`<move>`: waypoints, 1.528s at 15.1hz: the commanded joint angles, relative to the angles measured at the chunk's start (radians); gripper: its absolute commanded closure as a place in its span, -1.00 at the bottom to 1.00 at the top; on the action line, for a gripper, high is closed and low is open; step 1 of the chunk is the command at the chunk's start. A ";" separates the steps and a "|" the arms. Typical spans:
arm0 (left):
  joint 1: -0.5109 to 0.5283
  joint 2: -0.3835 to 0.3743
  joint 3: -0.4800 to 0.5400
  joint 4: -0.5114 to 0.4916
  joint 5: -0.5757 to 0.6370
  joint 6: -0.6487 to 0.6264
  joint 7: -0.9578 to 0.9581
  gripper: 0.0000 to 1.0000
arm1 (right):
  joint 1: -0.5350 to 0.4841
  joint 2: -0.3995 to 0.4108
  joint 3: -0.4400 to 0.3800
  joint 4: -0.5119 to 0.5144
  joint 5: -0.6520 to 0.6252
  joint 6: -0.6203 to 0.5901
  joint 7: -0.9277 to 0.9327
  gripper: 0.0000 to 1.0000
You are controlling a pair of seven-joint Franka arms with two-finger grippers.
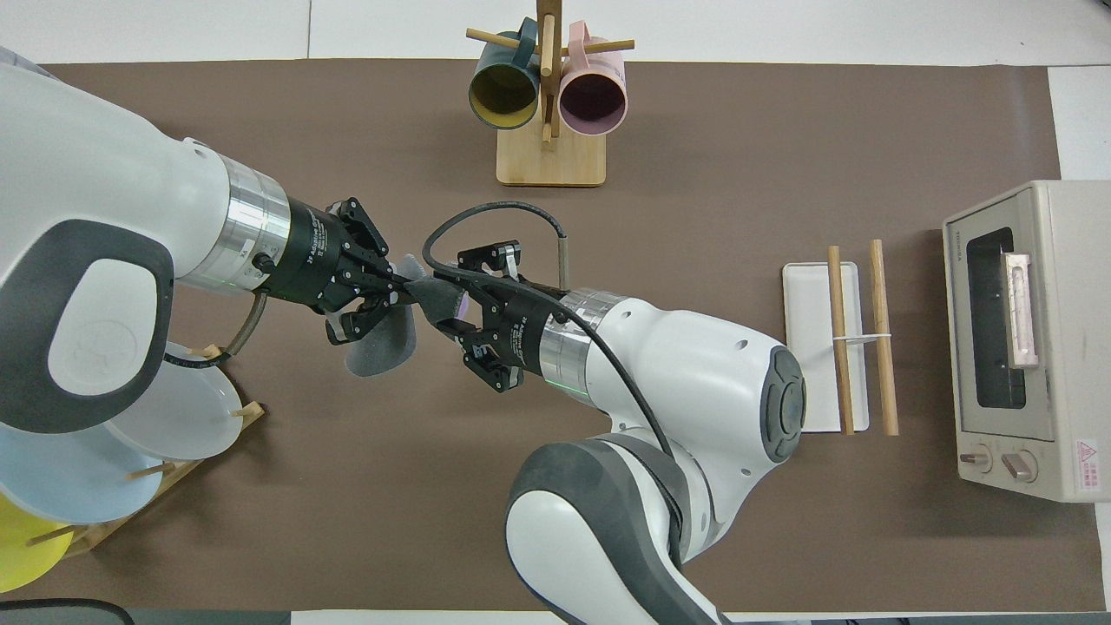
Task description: Fold towel and hang on rack
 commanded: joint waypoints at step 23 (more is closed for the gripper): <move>0.149 -0.075 0.012 -0.107 0.066 -0.010 0.597 -1.00 | -0.480 -0.060 0.000 0.060 -0.128 -0.749 -0.504 1.00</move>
